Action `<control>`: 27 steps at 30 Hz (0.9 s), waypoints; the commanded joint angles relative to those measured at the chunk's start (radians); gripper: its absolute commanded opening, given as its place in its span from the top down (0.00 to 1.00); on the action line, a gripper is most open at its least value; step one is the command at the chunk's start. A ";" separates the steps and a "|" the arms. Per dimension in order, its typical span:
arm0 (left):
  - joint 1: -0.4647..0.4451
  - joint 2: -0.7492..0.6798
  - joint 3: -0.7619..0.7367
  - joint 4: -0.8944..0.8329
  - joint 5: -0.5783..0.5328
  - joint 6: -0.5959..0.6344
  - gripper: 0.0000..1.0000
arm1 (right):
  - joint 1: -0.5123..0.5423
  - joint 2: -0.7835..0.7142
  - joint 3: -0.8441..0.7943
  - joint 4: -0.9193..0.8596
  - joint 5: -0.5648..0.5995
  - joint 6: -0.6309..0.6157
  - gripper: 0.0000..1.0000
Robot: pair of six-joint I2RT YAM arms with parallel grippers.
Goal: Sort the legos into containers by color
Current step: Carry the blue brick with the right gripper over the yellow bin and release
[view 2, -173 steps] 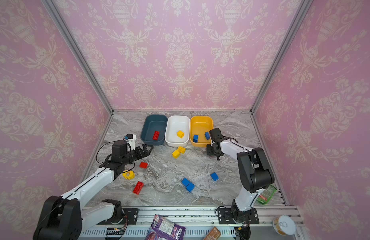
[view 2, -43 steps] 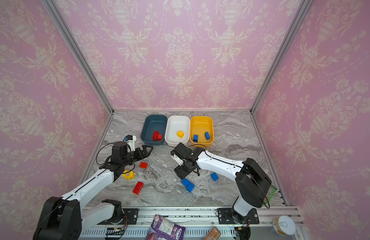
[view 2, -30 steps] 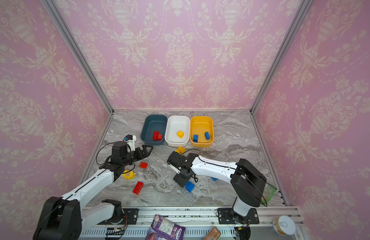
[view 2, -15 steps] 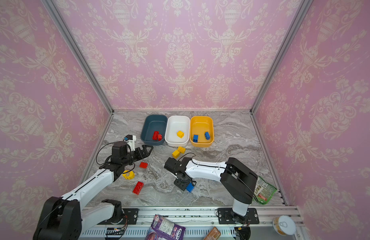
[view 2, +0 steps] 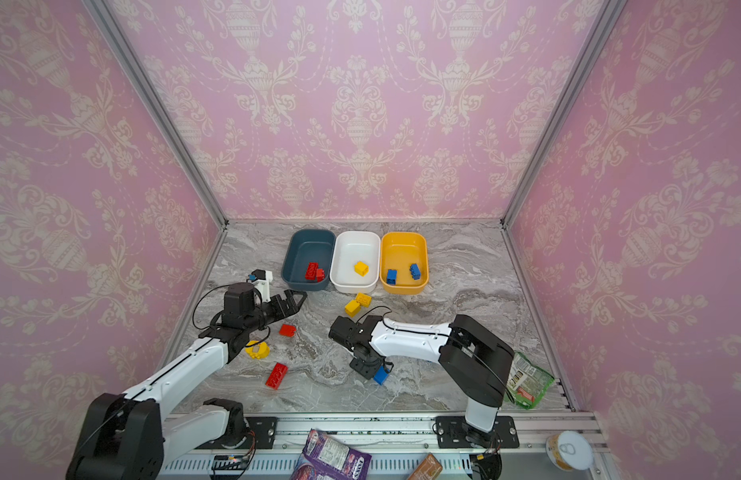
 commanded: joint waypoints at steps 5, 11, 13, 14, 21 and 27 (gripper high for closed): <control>0.005 -0.008 0.017 -0.006 0.016 -0.011 0.01 | 0.005 -0.034 0.008 -0.042 0.049 0.007 0.68; 0.005 0.003 0.025 0.000 0.020 -0.011 0.01 | -0.034 -0.056 0.045 -0.062 0.070 -0.017 0.68; 0.005 0.005 0.025 0.001 0.021 -0.011 0.01 | -0.063 -0.068 0.058 -0.062 0.081 -0.028 0.68; 0.004 0.005 0.026 0.000 0.021 -0.010 0.01 | -0.076 -0.072 0.065 -0.059 0.083 -0.032 0.68; 0.004 0.002 0.022 0.007 0.025 -0.017 0.01 | -0.252 -0.104 0.165 0.002 0.101 -0.054 0.69; 0.005 -0.015 0.020 -0.004 0.025 -0.014 0.01 | -0.394 -0.095 0.252 0.075 0.158 -0.062 0.69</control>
